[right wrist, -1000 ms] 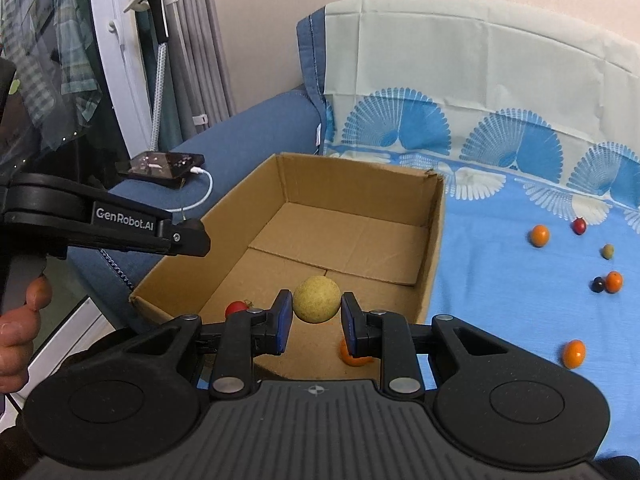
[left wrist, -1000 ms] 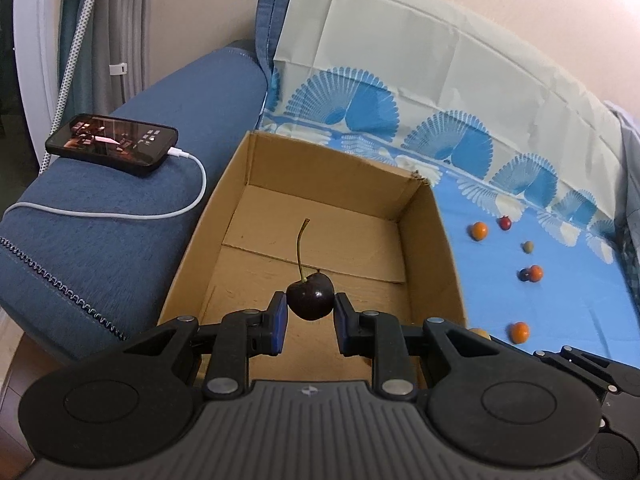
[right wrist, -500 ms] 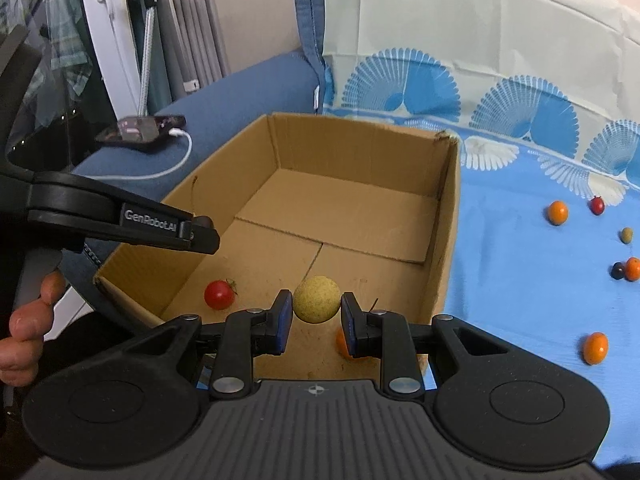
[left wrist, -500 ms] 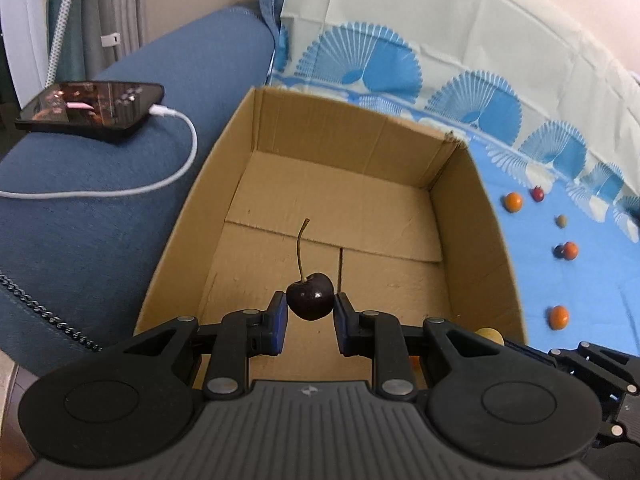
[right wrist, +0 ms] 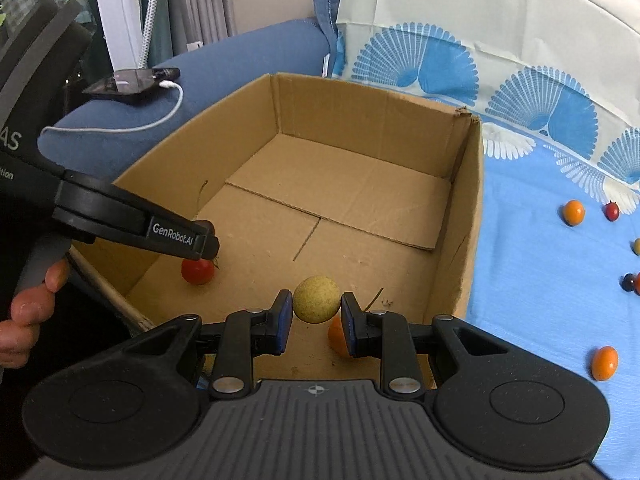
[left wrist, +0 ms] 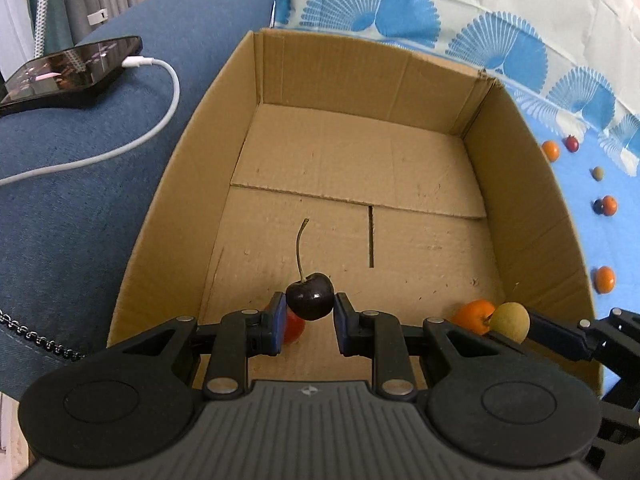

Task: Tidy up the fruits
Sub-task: 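Open the left tool releasing the cherry while the right tool releases the berry, then lift both tools out of the box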

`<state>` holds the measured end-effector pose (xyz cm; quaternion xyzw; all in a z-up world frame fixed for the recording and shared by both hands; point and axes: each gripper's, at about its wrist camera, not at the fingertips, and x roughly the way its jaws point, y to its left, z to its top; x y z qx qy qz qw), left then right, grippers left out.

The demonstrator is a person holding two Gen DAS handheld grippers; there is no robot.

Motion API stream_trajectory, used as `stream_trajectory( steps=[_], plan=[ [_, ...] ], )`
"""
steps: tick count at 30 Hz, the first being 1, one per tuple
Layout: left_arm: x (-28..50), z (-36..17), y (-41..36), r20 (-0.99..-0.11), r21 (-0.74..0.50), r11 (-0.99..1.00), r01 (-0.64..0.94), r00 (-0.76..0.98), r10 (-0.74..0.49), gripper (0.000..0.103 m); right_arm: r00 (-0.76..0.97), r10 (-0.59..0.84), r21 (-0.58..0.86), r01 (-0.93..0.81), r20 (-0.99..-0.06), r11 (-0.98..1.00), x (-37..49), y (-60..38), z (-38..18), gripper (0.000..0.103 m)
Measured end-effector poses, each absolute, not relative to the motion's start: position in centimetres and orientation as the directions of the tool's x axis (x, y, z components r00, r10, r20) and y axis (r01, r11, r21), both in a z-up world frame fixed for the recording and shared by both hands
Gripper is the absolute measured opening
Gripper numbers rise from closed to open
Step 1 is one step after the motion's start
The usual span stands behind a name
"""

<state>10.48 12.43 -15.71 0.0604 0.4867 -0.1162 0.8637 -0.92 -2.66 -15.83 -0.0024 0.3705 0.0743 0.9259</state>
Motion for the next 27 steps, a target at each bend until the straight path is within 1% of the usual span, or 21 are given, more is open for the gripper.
stream_trajectory(
  steps=[1,2,3,4,5,6,7,8,10,14,19,24,27],
  plan=[
    [10.6,-15.9,12.4,-0.858,-0.005,0.965,0.262,0.494,-0.138,0.029,0.710,0.139,0.052,-0.143,-0.690,0.988,-0.8,-2.6,-15.9,0.028],
    [10.7,-15.9,12.3,-0.862,-0.008,0.963,0.269,0.487,-0.143,0.041,0.703,0.149,0.060,-0.150,-0.695,0.987,-0.7,-2.7,-16.0,0.028],
    [10.7,-15.8,12.3,-0.863,-0.014,0.962,0.274,0.482,-0.150,0.064,0.703,0.155,0.067,-0.151,-0.694,0.986,-0.6,-2.8,-16.0,0.029],
    [10.6,-15.6,12.4,-0.859,-0.015,0.963,0.268,0.489,-0.150,0.077,0.705,0.155,0.068,-0.150,-0.692,0.986,-0.6,-2.8,-15.8,0.040],
    [10.3,-15.1,12.5,-0.846,-0.014,0.967,0.254,0.513,-0.147,0.096,0.708,0.155,0.064,-0.154,-0.689,0.986,-0.7,-2.8,-15.5,0.056],
    [10.0,-14.4,12.6,-0.826,-0.013,0.970,0.245,0.544,-0.149,0.103,0.714,0.155,0.058,-0.158,-0.683,0.986,-0.9,-2.8,-15.2,0.063],
    [9.5,-13.8,12.7,-0.805,-0.014,0.970,0.243,0.573,-0.155,0.103,0.722,0.154,0.050,-0.163,-0.675,0.985,-1.1,-2.8,-14.8,0.074],
    [9.0,-13.2,12.7,-0.790,-0.009,0.967,0.255,0.591,-0.163,0.103,0.729,0.152,0.041,-0.168,-0.667,0.985,-1.5,-2.7,-14.3,0.082],
    [8.1,-12.0,12.4,-0.776,0.014,0.958,0.287,0.608,-0.171,0.103,0.727,0.152,0.040,-0.169,-0.670,0.985,-2.1,-2.8,-13.4,0.092],
    [5.6,-10.2,12.6,-0.757,0.059,0.954,0.294,0.637,-0.149,0.103,0.721,0.163,0.086,-0.143,-0.673,0.986,-4.1,-3.3,-11.8,0.097],
    [1.8,-8.6,13.4,-0.770,0.054,0.964,0.261,0.625,-0.126,0.103,0.740,0.142,0.097,-0.104,-0.658,0.990,-7.9,-3.7,-10.1,0.099],
    [-2.0,-7.1,14.4,-0.751,0.071,0.968,0.242,0.652,-0.108,0.103,0.781,0.096,0.080,-0.059,-0.617,0.995,-12.0,-3.6,-8.6,0.100],
    [-4.1,-6.6,14.3,-0.737,0.097,0.966,0.241,0.670,-0.093,0.103,0.822,0.064,0.077,-0.025,-0.566,0.997,-14.2,-3.8,-7.5,0.100]
  ],
)
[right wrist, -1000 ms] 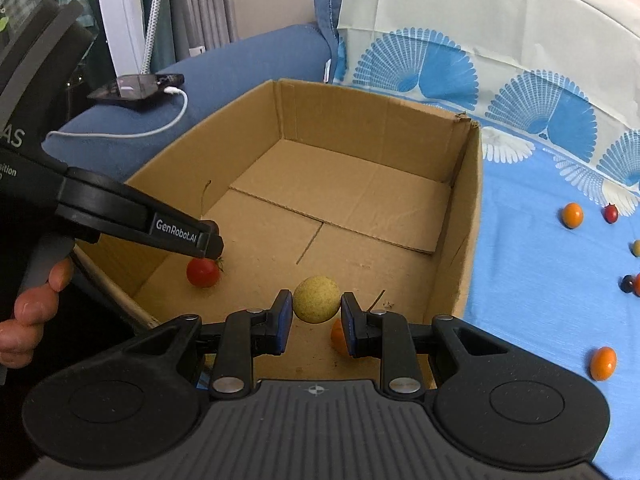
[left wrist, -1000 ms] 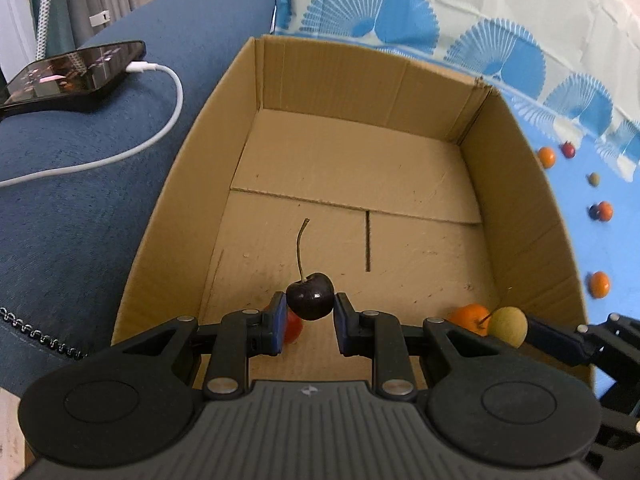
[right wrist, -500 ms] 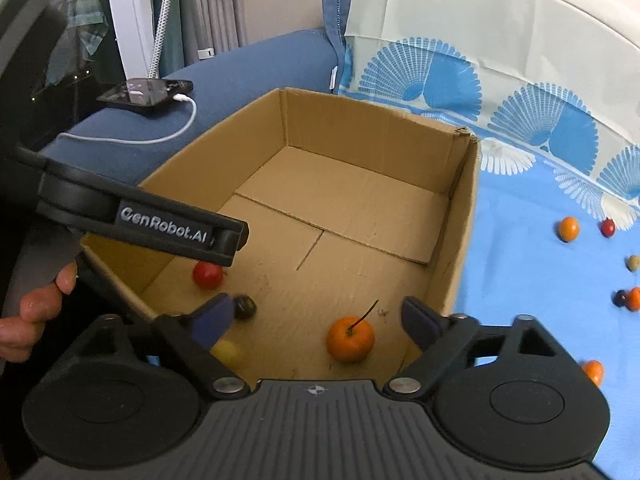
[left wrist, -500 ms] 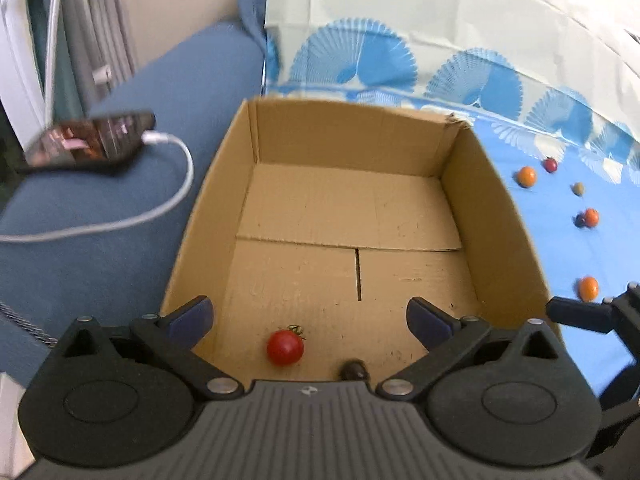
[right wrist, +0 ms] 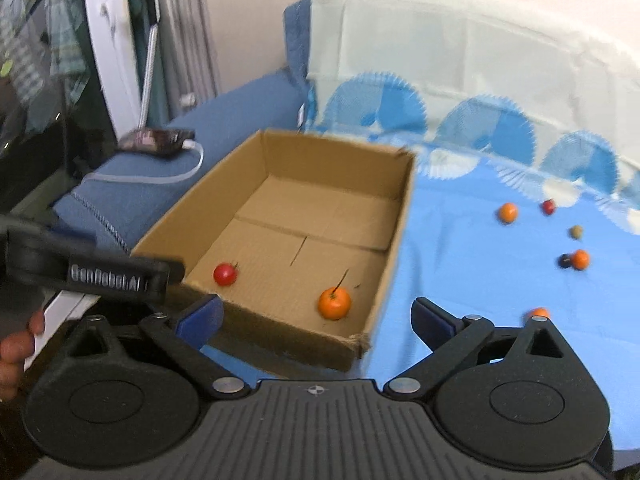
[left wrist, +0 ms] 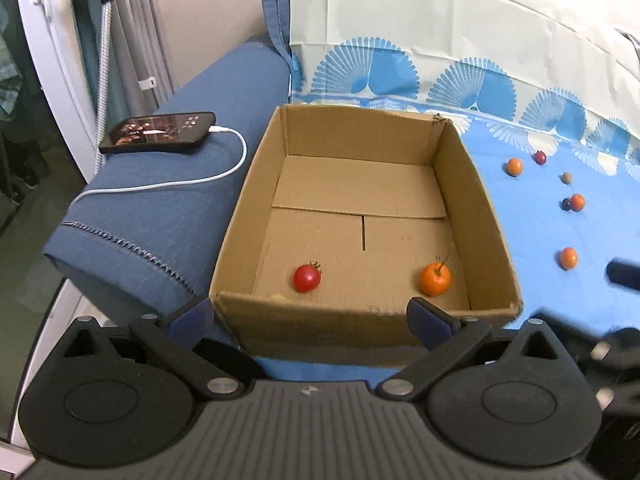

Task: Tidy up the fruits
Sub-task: 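Lift both tools out of the box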

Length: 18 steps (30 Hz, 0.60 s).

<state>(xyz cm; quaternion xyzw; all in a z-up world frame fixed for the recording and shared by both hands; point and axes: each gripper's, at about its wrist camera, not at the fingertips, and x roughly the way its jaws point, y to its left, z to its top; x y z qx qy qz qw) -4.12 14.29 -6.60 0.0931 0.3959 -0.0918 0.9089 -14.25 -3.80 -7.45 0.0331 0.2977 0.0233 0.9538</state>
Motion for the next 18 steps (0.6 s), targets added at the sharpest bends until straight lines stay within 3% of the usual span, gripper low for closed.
stream_trajectory(
  steps=[8,18],
  plan=[
    [-8.7,-5.3,13.2,-0.689,0.146,0.951,0.273,0.717,-0.100,0.103,0.884,0.061,0.058,-0.038,-0.464,0.998,-18.8,-3.5,-5.6,0.102],
    [-10.7,-4.3,13.2,-0.674,0.140,0.951,0.275,0.731,-0.112,0.103,0.907,0.046,0.052,-0.027,-0.418,0.998,-21.4,-3.6,-4.6,0.102]
  ],
)
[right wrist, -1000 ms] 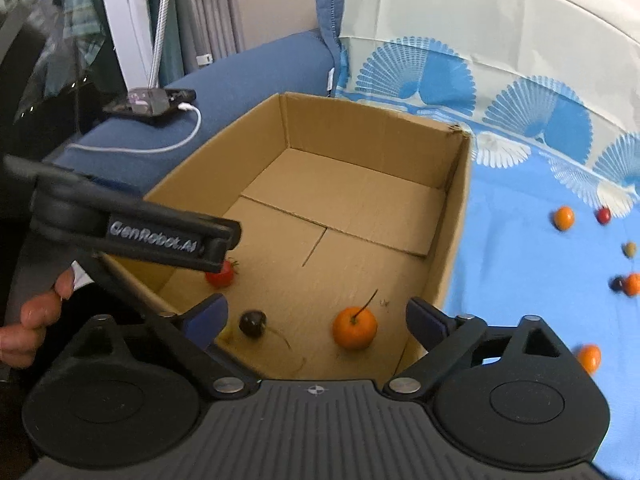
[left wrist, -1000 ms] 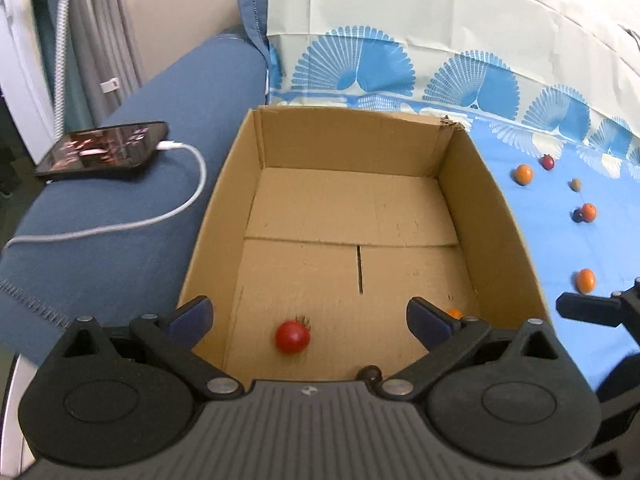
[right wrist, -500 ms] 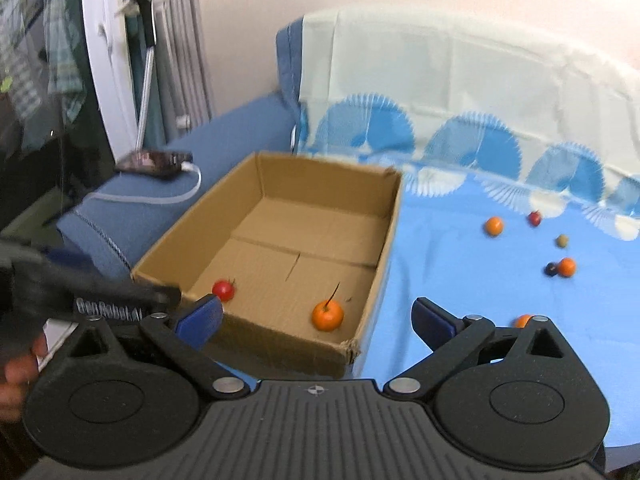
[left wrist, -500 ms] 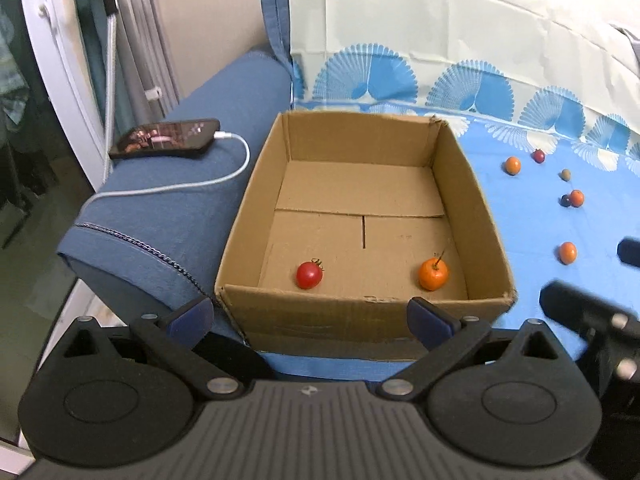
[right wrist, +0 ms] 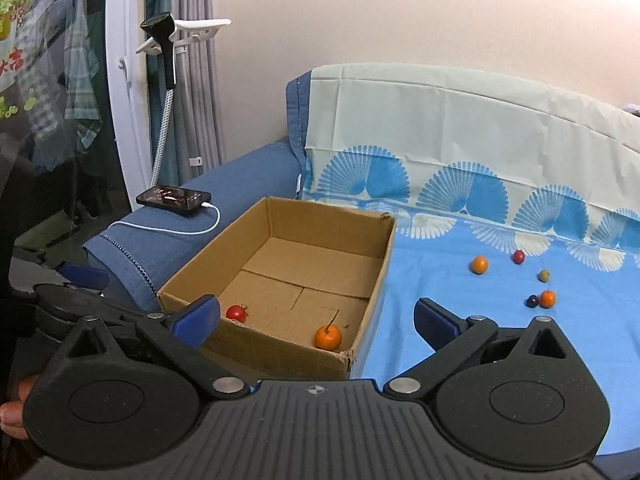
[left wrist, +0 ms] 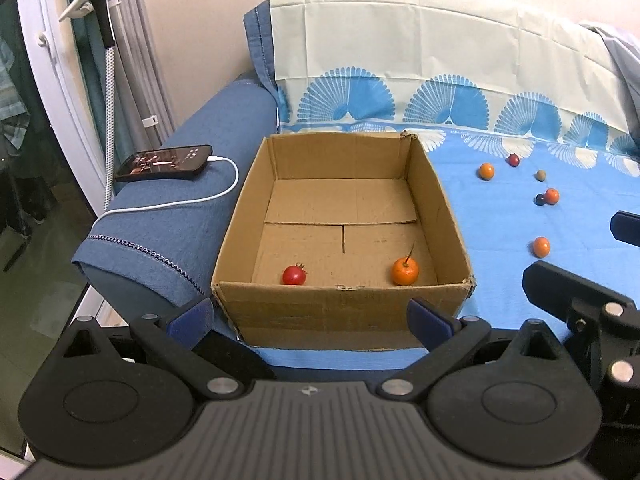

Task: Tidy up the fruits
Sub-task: 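Lift both tools out of the box, then move both open tools away from the box toward the fruits on the sheet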

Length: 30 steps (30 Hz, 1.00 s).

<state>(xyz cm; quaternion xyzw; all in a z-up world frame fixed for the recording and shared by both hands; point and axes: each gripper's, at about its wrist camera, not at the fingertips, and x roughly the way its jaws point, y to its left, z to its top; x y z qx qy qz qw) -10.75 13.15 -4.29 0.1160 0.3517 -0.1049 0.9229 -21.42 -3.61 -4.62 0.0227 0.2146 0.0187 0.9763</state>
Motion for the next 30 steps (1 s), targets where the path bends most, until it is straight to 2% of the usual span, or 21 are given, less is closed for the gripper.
stream_trajectory(
  steps=[17,30],
  plan=[
    [-11.2,-4.0,13.7,-0.661,0.143,0.950,0.277,0.741,-0.116,0.103,0.907,0.041,0.046,-0.024,-0.420,0.999,-21.4,-3.2,-4.7,0.102],
    [-10.2,-4.8,12.8,-0.693,0.155,0.942,0.297,0.713,-0.111,0.103,0.892,0.040,0.071,-0.010,-0.449,0.997,-20.4,-3.9,-5.5,0.102]
  ],
)
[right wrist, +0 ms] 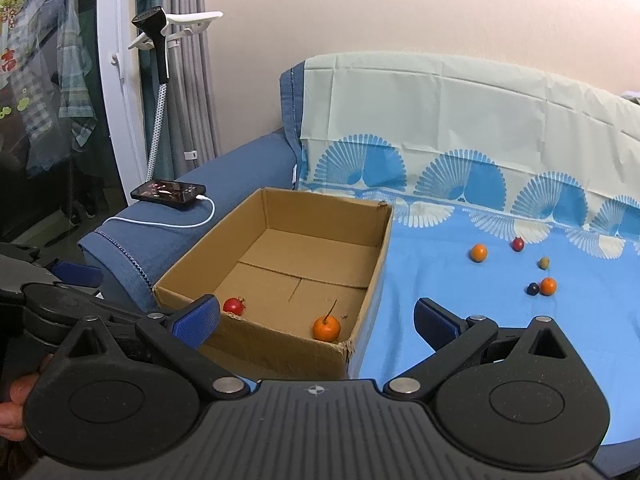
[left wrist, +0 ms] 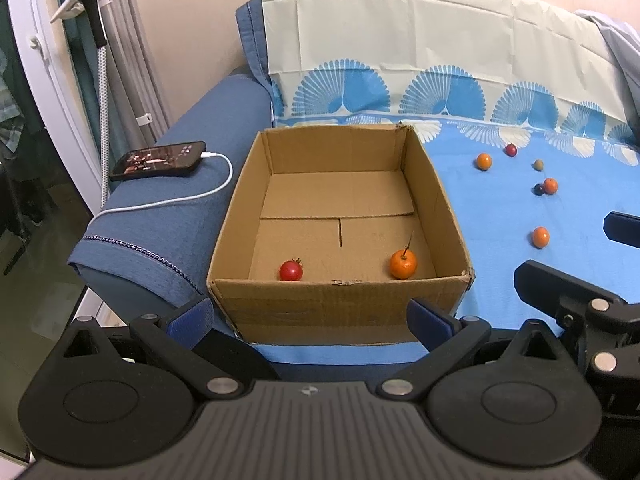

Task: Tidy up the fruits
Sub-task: 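Move both open tools away from the box toward the fruits on the sheet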

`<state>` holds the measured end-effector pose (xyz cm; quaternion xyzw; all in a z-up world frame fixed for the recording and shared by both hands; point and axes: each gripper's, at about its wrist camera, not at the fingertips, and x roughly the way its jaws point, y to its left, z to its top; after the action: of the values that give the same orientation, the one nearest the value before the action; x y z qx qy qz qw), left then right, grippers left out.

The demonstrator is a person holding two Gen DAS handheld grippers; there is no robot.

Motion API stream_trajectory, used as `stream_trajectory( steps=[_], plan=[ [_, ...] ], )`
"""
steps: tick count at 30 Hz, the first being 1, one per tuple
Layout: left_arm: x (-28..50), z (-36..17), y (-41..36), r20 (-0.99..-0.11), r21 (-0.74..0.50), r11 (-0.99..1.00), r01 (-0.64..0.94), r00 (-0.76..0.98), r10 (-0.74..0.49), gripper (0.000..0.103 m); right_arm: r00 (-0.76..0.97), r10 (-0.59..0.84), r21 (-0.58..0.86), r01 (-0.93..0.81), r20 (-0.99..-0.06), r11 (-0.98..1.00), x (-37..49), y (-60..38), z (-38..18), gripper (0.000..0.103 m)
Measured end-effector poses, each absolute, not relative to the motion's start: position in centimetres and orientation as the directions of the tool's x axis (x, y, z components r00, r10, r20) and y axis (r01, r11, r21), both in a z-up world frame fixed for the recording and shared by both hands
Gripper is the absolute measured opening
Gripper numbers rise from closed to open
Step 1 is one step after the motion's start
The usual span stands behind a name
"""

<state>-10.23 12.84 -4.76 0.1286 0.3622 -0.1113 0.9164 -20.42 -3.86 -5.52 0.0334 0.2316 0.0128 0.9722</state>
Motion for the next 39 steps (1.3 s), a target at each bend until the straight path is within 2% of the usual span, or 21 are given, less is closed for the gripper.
stream_trajectory(
  steps=[15,39],
  plan=[
    [-7.4,-6.3,9.7,-0.739,0.190,0.923,0.334,0.668,-0.090,0.103,0.864,0.004,0.142,0.078,-0.504,0.987,-18.7,-8.2,-8.1,0.102],
    [-3.0,-6.3,-0.4,-0.755,0.176,0.878,0.446,0.633,-0.171,0.103,0.826,-0.199,0.164,0.329,-0.527,0.930,-16.3,-19.1,-10.9,0.102]
  ],
)
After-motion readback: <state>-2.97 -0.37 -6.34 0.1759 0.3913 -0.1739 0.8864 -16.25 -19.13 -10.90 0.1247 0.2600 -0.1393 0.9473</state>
